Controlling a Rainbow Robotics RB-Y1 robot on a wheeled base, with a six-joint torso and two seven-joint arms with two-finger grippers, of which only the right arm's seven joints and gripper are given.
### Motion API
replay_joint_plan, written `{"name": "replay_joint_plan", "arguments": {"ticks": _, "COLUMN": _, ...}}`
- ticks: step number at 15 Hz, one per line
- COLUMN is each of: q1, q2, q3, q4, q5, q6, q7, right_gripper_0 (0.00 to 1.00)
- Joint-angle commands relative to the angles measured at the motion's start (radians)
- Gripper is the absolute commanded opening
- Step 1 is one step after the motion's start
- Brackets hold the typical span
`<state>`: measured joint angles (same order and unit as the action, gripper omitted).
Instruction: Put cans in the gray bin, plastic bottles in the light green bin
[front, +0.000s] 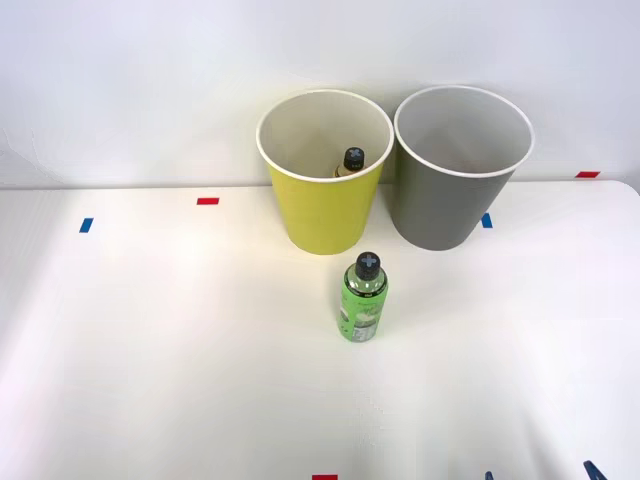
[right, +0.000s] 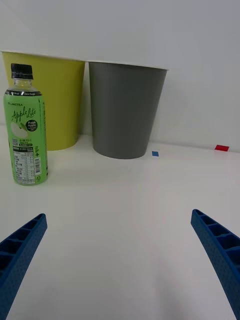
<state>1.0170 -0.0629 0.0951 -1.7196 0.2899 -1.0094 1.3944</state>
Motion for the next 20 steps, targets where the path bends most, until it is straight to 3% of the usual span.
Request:
{"name": "replay_joint_plan", "arguments": {"ticks": 1, "q1": 0.0, "q2": 0.0, "q3": 0.0, "q4": 0.0, "q5": 0.0, "q6": 0.0, "q7": 0.0, "right_gripper_0": 1.0}}
{"name": "replay_joint_plan", "arguments": {"ticks": 20, "q1": 0.0, "q2": 0.0, "q3": 0.0, "q4": 0.0, "q5": 0.0, "q6": 0.0, "q7": 0.0, "right_gripper_0": 1.0}}
